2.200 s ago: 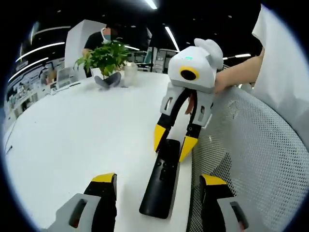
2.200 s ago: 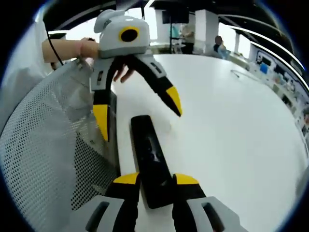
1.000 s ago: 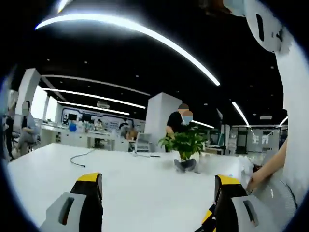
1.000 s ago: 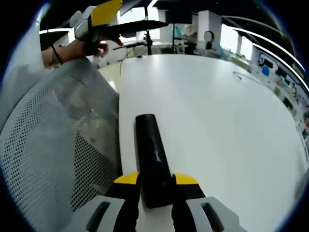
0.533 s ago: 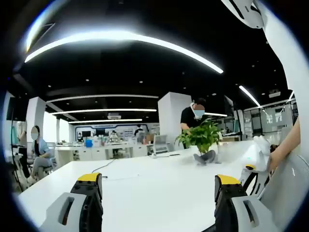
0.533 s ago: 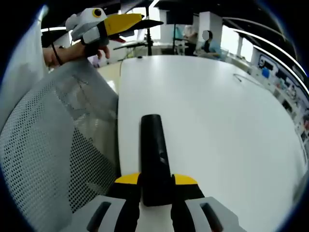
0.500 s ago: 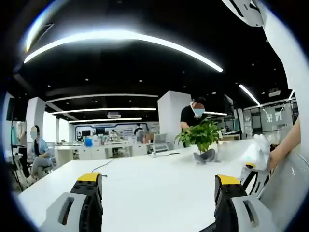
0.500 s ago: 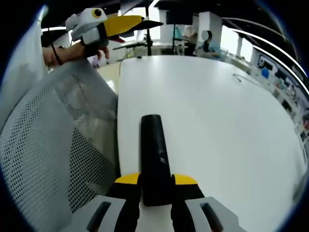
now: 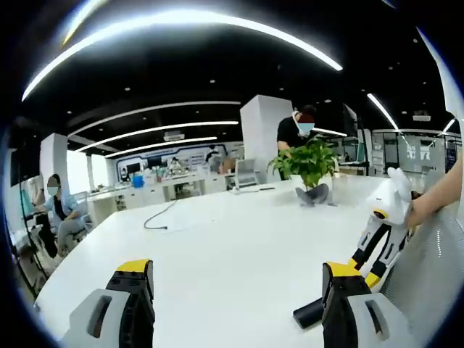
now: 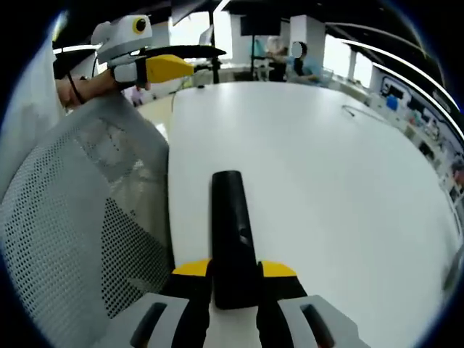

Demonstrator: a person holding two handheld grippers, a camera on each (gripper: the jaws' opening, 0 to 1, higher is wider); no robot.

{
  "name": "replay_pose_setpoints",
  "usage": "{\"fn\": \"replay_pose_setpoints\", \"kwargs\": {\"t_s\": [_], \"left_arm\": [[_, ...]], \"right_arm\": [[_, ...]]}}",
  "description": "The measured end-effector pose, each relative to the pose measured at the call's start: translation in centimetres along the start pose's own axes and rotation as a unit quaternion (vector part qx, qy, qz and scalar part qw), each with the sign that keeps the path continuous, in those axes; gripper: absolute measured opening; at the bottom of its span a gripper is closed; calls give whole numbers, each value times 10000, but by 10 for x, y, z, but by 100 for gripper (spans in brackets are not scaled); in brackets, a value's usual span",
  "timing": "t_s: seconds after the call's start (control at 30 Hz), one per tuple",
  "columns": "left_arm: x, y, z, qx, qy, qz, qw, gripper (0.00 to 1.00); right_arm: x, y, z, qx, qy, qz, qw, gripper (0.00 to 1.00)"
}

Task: Press the specified remote control buttons in sequence, fully releasing each button before pressing the next.

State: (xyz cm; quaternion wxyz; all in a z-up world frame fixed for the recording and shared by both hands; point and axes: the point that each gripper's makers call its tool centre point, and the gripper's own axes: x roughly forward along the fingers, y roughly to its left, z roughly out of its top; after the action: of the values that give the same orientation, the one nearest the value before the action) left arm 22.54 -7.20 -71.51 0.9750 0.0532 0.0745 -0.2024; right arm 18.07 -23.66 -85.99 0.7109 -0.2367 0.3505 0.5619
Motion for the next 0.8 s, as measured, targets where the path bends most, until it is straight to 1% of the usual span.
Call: {"fn": "replay_pose_setpoints", "kwargs": {"t_s": [0.07,0.1,0.27,0.43,0.53,0.63,0.73,0.8], "left_arm": [[0,-1,1,-198,-65,-82,9997,100],[-1,0,1,-242,-53,-67,9997,100],[-2,2,1,-316,-95,-36,9995,100],[-3,2,1,-287,-91,-43,9995,100],[-3,4,-1,-233,-29,11,9997,100],[-3,5,-1,-222,-35,37,9997,99],[-4,7,-1,-114,-25,107,9999,99],[-4,8,-2,-137,-19,119,9998,99]], "right_arm": [[0,1,0,-34,22,-7,10000,21],[0,1,0,-53,28,-10,10000,21],[0,1,0,-125,88,29,9999,21],[1,-2,1,-198,142,96,9997,21],[1,-3,2,-260,179,171,9994,21],[2,-5,3,-326,224,218,9990,21],[3,-9,3,-407,283,243,9985,21],[4,-11,4,-461,295,261,9982,21]]}}
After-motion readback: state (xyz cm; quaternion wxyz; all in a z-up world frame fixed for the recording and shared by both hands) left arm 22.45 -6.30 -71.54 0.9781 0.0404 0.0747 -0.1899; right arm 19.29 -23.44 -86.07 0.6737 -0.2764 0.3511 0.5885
